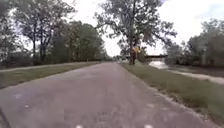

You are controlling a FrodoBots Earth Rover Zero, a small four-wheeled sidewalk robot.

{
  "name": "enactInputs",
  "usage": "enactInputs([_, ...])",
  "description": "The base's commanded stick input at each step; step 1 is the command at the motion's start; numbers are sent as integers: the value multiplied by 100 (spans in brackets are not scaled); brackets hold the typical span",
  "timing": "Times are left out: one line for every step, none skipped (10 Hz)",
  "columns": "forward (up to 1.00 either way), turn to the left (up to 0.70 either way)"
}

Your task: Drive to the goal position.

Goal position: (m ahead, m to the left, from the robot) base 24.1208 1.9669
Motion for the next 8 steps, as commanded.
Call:
enactInputs([100,0])
enactInputs([100,0])
enactInputs([100,0])
enactInputs([100,0])
enactInputs([100,0])
enactInputs([100,0])
enactInputs([100,0])
enactInputs([100,0])
